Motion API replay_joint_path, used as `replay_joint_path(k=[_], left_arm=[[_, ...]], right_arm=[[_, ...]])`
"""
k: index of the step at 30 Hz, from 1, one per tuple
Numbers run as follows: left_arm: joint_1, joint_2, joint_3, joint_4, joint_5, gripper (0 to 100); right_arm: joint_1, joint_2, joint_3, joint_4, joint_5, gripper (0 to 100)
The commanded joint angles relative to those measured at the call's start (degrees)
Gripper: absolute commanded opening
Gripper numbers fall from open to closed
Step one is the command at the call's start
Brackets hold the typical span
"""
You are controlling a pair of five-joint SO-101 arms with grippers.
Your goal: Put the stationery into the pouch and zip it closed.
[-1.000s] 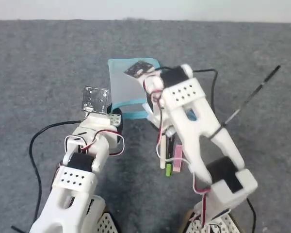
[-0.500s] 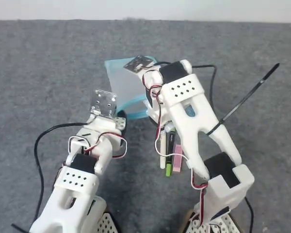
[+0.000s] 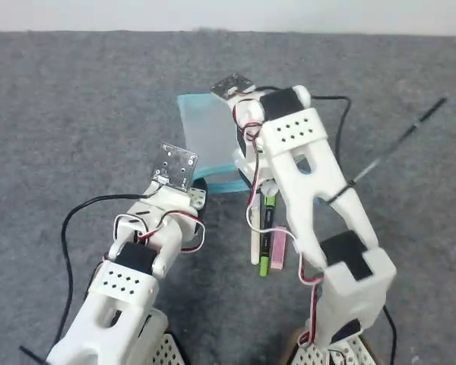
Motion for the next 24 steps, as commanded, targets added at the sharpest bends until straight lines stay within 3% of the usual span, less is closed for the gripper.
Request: replay_joint_path(k=[1,4,11,24], left_arm=[[0.5,-1.2,-0.6,-0.9,-0.3,1],[0.5,-1.2,-0.5,-0.9,-0.3,1],[0.4,-1.2,-0.5,-0.9,-0.3,1],[0.4,-1.0,-0.4,-2.3,-0.3,1]], right_arm=[[2.1,3.3,-6.9,2.0,-2.6,1.0],[2.7,6.6,-13.2,2.0,-5.8,2.6],[2.9,7.2,-17.7,1.9,-8.4,21.1],[2.2,7.4,-17.7,1.9,-8.5,21.4]])
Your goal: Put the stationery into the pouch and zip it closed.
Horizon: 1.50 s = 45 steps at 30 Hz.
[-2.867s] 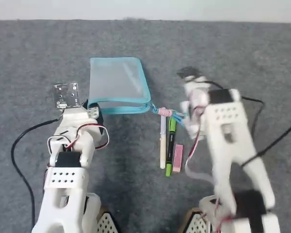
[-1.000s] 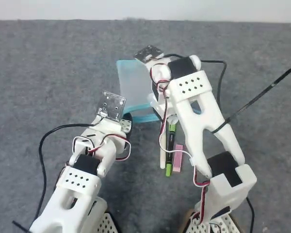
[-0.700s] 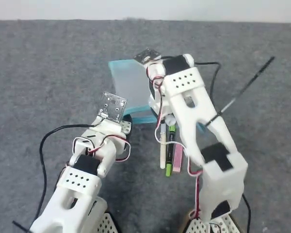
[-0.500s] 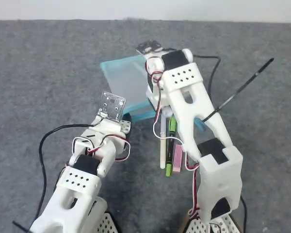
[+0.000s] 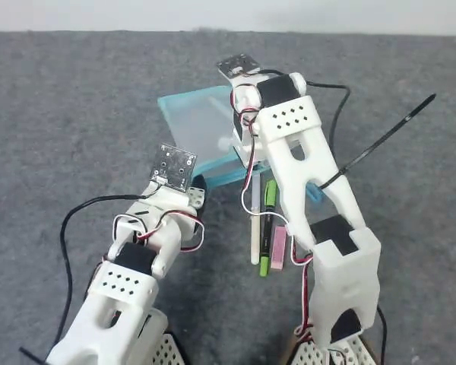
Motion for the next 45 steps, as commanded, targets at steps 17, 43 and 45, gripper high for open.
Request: replay_joint_path(k=[17,43,45], left_arm=[[-5.7,-1.1,-0.6,-1.4,-0.2,1],[-11.6,-1.1,-1.3,-1.6,0.4,1],[-13.6,-0.8,-1.5,-1.7,2.6,1]], right_arm=[[-4.3,-3.9,-3.3,-6.4,0.1,21.6],[7.6,-20.7,-2.7,1.9,4.0,34.1],[12.4,-21.9,0.1,1.9,5.3,31.1]])
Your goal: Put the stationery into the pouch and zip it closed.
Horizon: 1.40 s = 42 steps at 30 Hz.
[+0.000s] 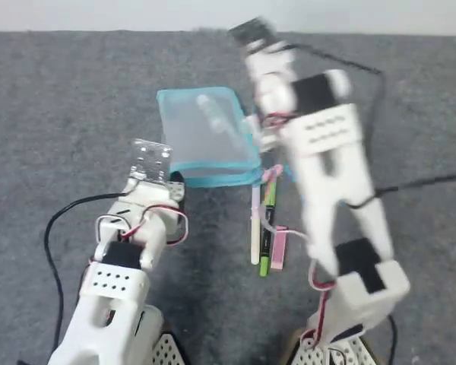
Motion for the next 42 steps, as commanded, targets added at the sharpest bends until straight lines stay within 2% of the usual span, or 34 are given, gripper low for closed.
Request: replay_joint_path(k=[1,4,10,15,20,25,29,33,36,39,42], left_arm=[[-2.0,-0.6,-1.1,-1.6,3.3,1],[3.0,-1.1,0.7,-1.6,1.9,1],[-4.2,-0.8,-2.2,-1.6,2.0,1],[-4.7,-1.1,-2.1,-1.8,1.9,1],[-4.2,-0.6,-1.8,-1.8,1.9,1],[-4.1,-0.6,-1.8,-1.8,1.9,1],[-4.1,-0.7,-1.1,-1.8,1.9,1],[-4.1,-0.7,-1.0,-1.8,1.9,1],[-4.1,-0.7,-1.0,-1.8,1.9,1],[-4.1,-0.7,-0.9,-1.6,1.9,1],[-4.1,-0.7,-0.9,-1.6,1.9,1]], right_arm=[[8.3,-5.8,2.8,2.1,3.5,28.4],[10.8,-5.8,10.8,1.0,6.9,19.0],[16.5,-6.5,24.9,-6.6,10.3,4.8],[16.7,-8.0,39.6,-18.2,10.1,3.7],[16.7,-18.6,56.4,-28.6,6.6,3.7],[11.4,-31.6,72.4,-34.2,4.6,3.8],[4.6,-36.8,79.6,-36.2,4.3,3.9],[-3.9,-36.3,80.0,-34.9,3.5,5.1],[-8.1,-34.2,80.4,-34.9,-2.5,11.9],[-8.2,-30.5,80.4,-35.2,-4.7,16.5],[-7.8,-26.2,80.3,-35.4,-4.7,16.9]])
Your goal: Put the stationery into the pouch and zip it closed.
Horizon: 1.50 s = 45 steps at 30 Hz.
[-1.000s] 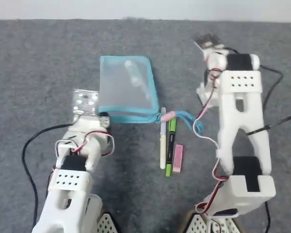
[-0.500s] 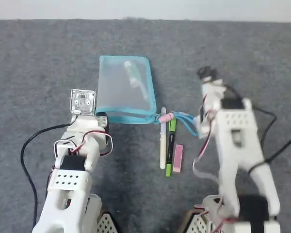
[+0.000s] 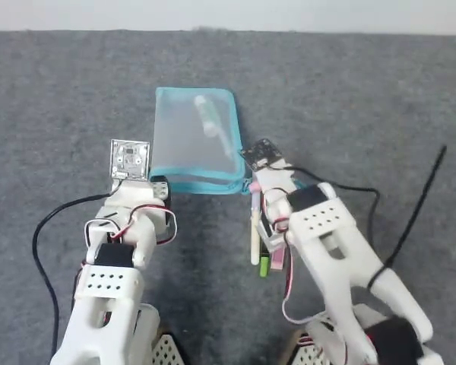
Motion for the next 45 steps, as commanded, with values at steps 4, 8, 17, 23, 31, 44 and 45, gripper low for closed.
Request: replay_joint_path(k=[4,8,17,23,31,44,45], left_arm=[[-0.1,-1.0,-2.3,-1.6,0.2,1],[-0.1,-1.0,-2.3,-1.6,0.2,1],[-0.1,-1.0,-2.3,-1.6,0.2,1],[-0.2,-0.9,-2.3,-1.6,0.2,1],[-0.2,-1.1,-1.7,-1.7,0.2,1],[-0.2,-1.1,-1.5,-1.6,0.0,1],[-0.2,-1.1,-1.5,-1.6,0.0,1]], right_arm=[[0.0,8.8,-0.3,-3.6,-1.2,16.9],[0.0,13.3,-0.8,-5.1,-1.3,16.9],[5.1,14.6,-1.6,-5.1,-1.0,2.5],[16.0,12.2,-5.6,-2.7,6.1,0.7],[39.1,7.9,-23.9,8.6,26.6,0.7],[47.3,33.5,-37.6,-1.5,32.3,0.9],[47.3,34.2,-38.2,-1.5,32.3,0.9]])
